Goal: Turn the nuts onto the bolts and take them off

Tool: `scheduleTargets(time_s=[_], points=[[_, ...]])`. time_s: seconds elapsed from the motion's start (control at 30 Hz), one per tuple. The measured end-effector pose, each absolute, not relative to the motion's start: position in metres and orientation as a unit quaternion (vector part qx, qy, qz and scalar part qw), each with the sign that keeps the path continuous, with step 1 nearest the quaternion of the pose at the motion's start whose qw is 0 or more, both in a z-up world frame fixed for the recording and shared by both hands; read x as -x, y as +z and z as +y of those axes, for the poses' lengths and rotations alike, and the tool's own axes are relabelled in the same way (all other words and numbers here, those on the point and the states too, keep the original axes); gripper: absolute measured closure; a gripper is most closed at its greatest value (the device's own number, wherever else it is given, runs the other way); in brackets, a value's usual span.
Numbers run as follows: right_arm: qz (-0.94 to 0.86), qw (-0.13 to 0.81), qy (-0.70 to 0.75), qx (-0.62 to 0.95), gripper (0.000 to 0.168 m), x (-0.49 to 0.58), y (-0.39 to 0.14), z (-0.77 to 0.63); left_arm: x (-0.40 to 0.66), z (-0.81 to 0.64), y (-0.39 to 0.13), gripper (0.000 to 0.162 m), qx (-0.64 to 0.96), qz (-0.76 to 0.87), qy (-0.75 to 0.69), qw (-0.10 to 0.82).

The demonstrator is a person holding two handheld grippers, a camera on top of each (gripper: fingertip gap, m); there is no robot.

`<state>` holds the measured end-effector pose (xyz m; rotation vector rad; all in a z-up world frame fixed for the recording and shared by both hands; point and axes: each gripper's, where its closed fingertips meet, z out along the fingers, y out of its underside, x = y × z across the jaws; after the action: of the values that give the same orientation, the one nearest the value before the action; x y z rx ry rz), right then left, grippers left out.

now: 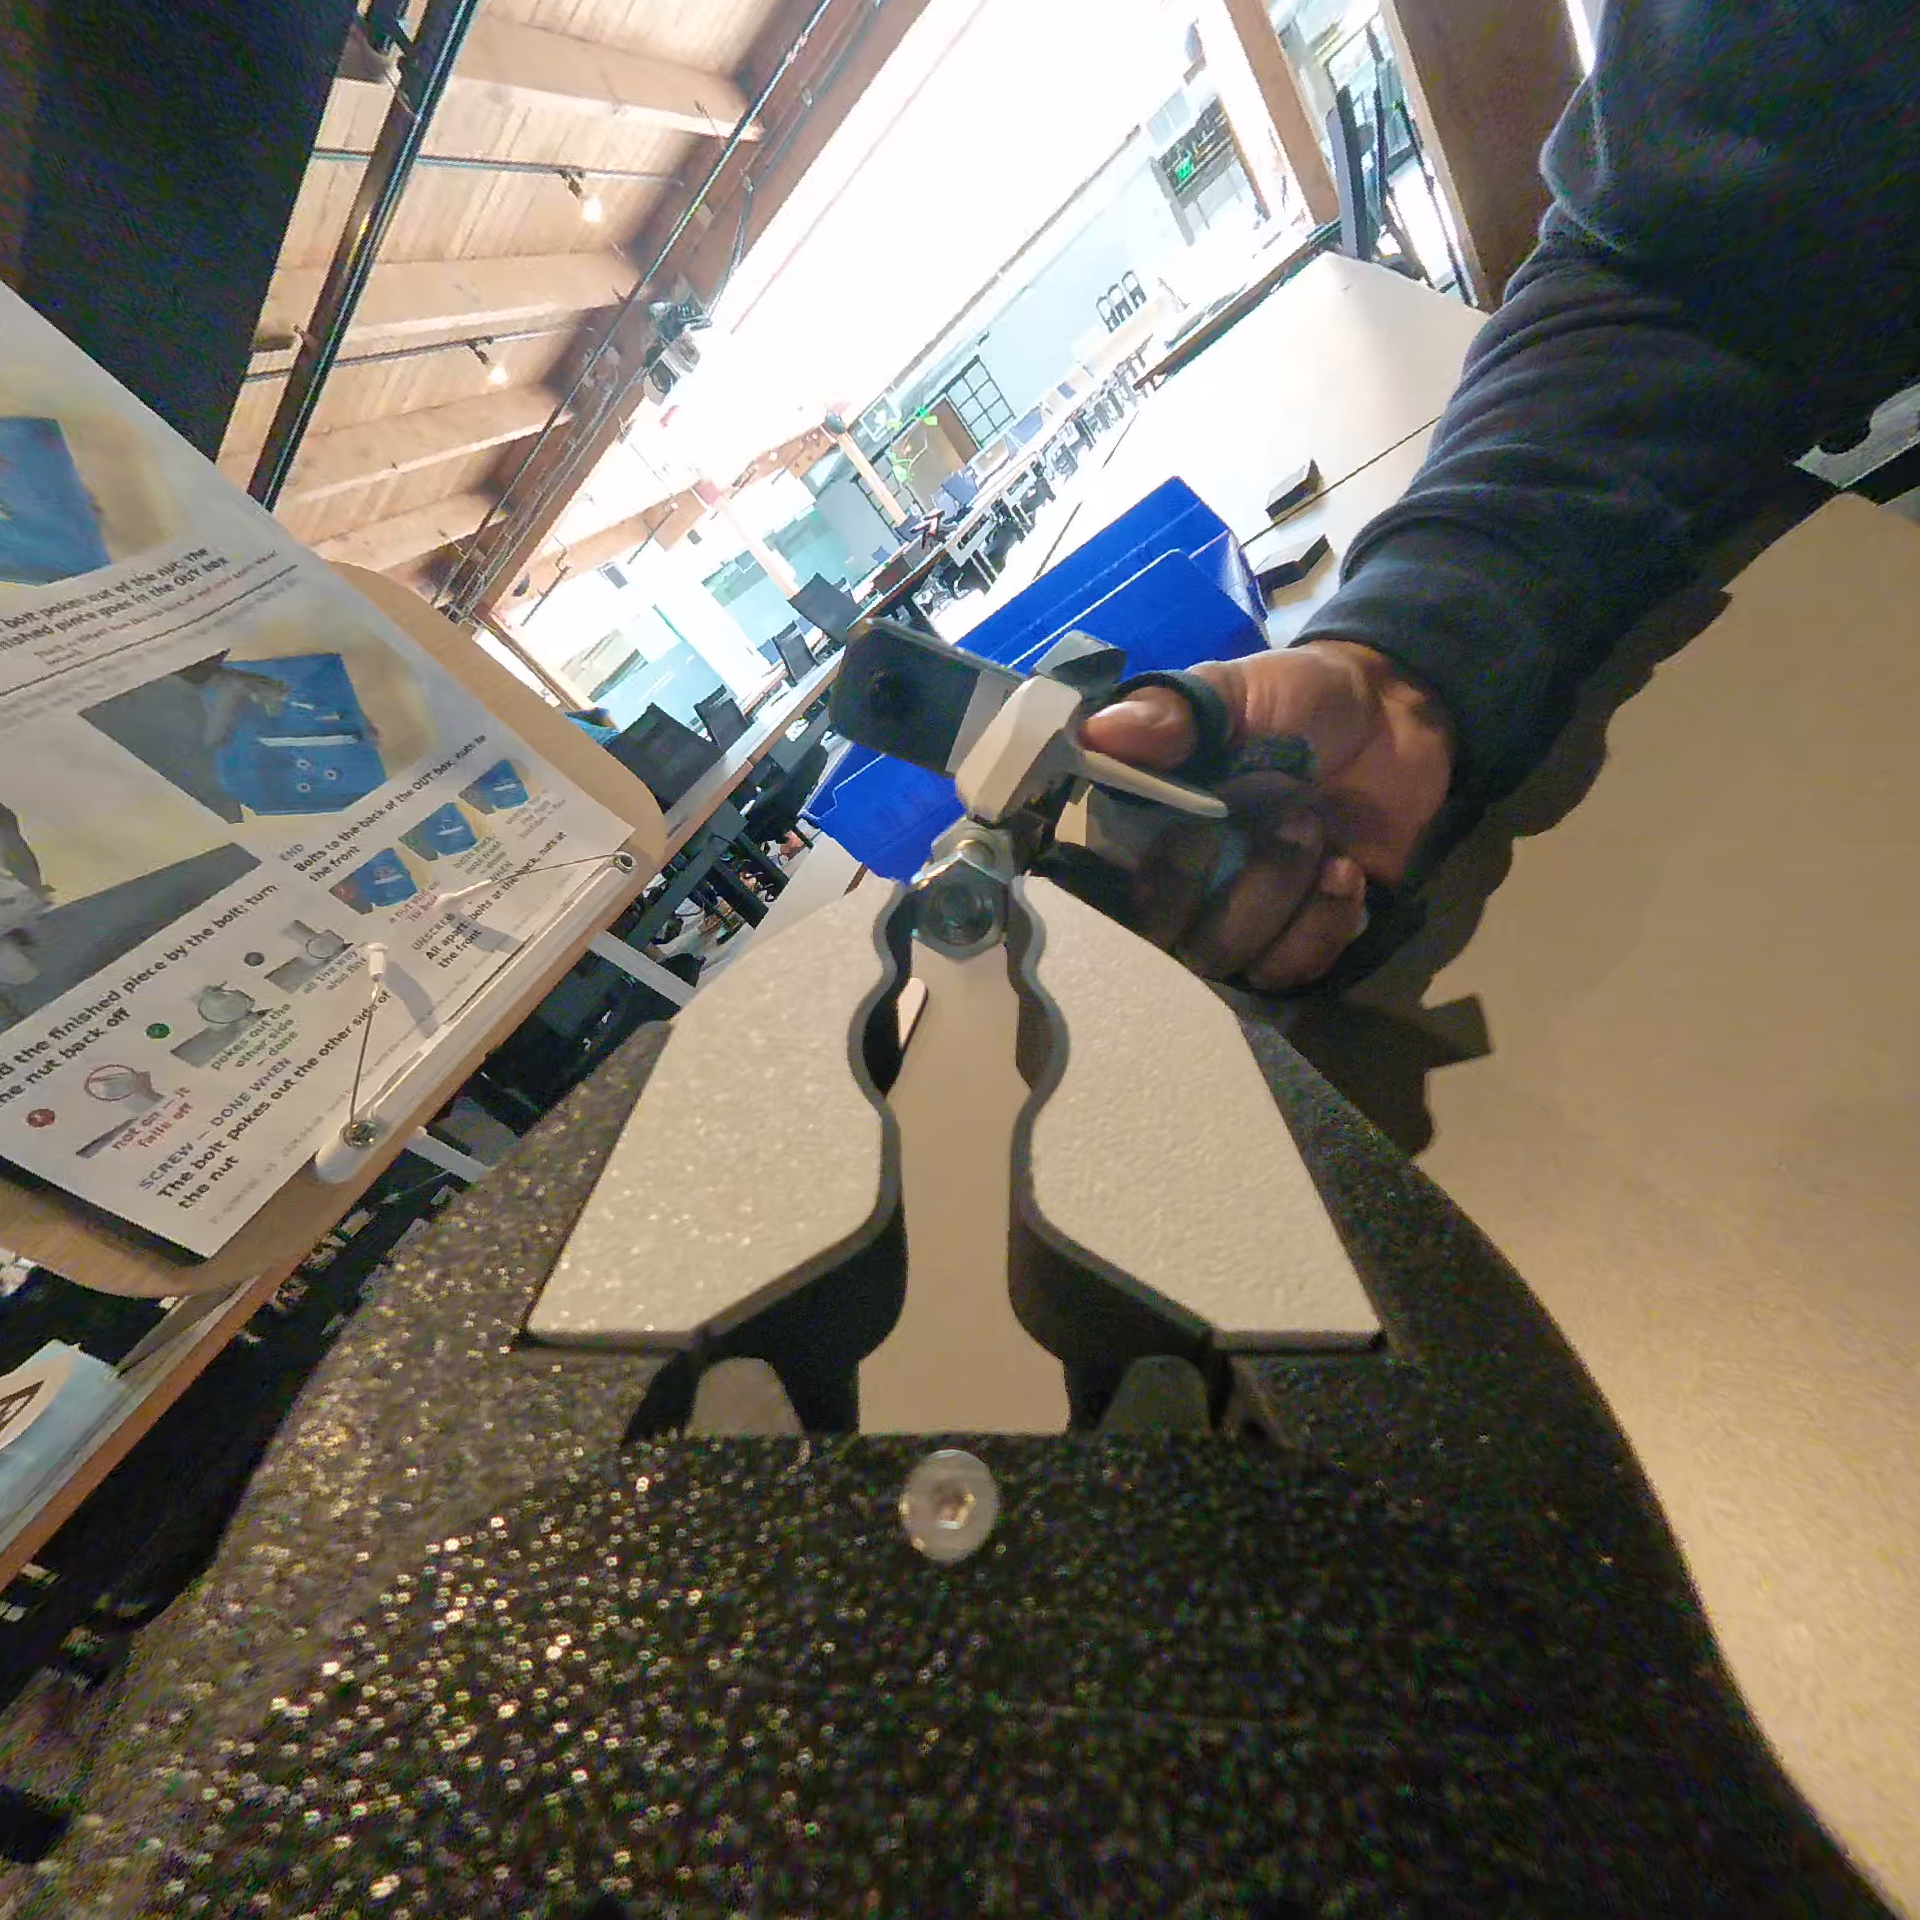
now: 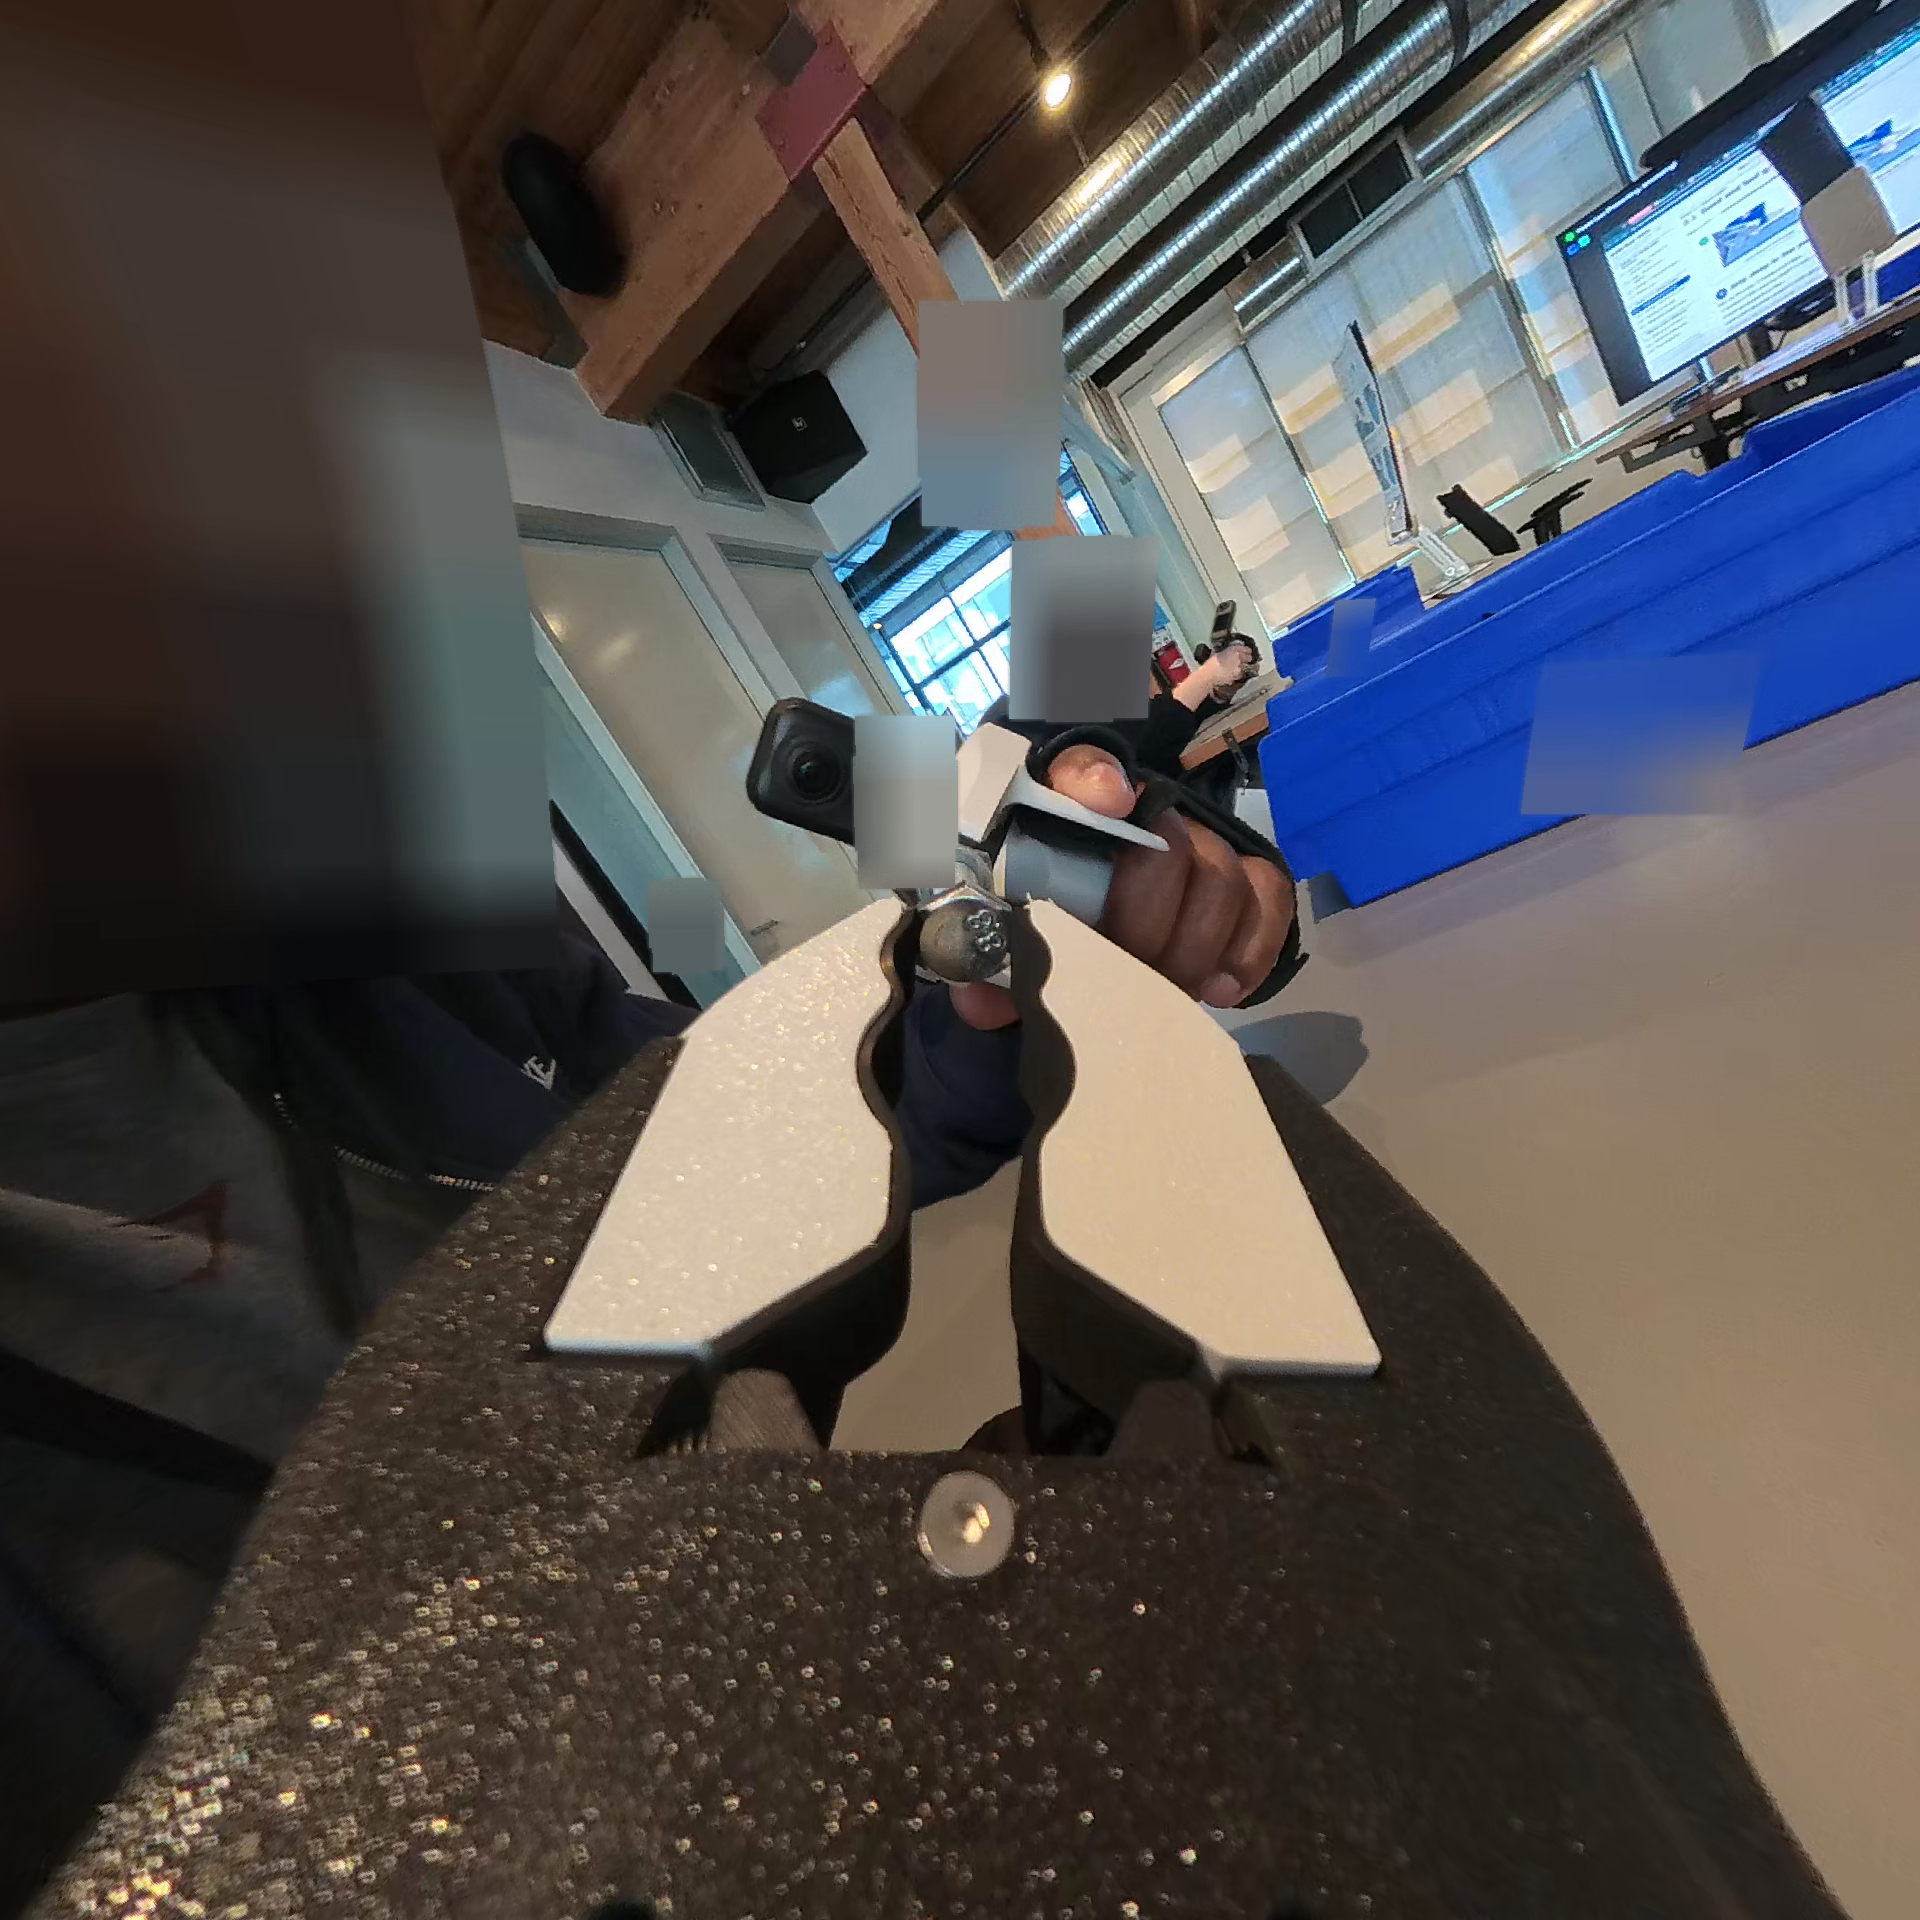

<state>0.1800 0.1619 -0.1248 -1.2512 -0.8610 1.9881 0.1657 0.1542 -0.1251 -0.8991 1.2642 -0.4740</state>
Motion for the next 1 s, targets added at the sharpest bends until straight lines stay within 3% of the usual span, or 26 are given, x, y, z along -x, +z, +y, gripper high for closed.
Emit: scheduleTargets(time_s=[0.03, 1.0], points=[[-0.329, 0.316, 0.752, 0.476, 0.152, -0.1805, -0.1251, 0.1619, -0.1661, 0.1542, -0.1257, 0.145, 0.402, 0.565, -0.213, 0.688], [-0.338, 0.326, 0.74, 0.48, 0.152, -0.1786, -0.1275, 0.1617, -0.1647, 0.1553, -0.1264, 0.145, 0.408, 0.556, -0.24, 0.683]])
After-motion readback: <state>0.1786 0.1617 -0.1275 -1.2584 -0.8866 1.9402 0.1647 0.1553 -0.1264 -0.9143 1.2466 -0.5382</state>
